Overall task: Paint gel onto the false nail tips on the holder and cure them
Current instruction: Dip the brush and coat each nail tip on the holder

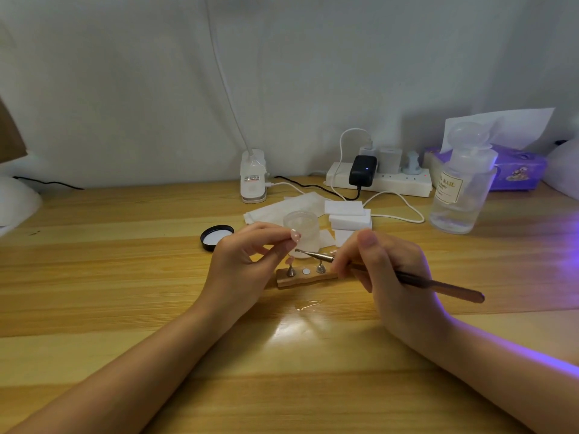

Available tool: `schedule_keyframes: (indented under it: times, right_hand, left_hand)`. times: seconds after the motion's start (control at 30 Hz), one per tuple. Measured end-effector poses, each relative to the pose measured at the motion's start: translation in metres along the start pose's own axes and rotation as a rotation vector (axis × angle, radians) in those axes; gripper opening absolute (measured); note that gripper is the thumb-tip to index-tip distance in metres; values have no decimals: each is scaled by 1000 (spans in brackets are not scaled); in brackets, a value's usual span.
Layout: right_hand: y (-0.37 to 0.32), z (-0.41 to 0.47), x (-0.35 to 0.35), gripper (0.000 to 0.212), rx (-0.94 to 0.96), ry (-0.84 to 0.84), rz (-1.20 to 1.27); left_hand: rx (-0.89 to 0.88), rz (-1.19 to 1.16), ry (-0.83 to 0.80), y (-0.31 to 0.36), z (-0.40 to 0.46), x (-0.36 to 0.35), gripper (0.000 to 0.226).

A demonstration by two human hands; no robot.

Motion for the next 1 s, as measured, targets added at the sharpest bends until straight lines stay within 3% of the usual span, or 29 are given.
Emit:
schedule_keyframes:
  times: [0.2, 0.4, 0.6, 0.73, 1.0]
  right_hand:
    - [-1, 4, 0, 31, 6, 31, -52]
    - [5, -1, -3, 39, -92, -43, 27]
    - [2, 2, 1, 36, -31, 33, 62]
    - [3, 2, -2, 33, -47, -10, -30]
    - [3, 0, -1, 38, -67, 12, 57]
  left_hand:
    - [12, -23, -6, -1, 0, -1, 21]
    - [35, -72, 7, -1, 0, 0, 21]
    - [72, -99, 7, -1, -1, 0, 21]
    - [66, -99, -12, 2, -1, -1, 23]
    - [107, -92, -1, 2, -1, 0, 20]
Point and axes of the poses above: each hand's wrist, its own z-axis towards the middle knuckle, its own x-axis out of the back of the hand, y = z × x, the point moved 6 cm from there along z, towards the middle knuckle, and after that the axes turned 3 degrees about x, right-handed, at the moved point
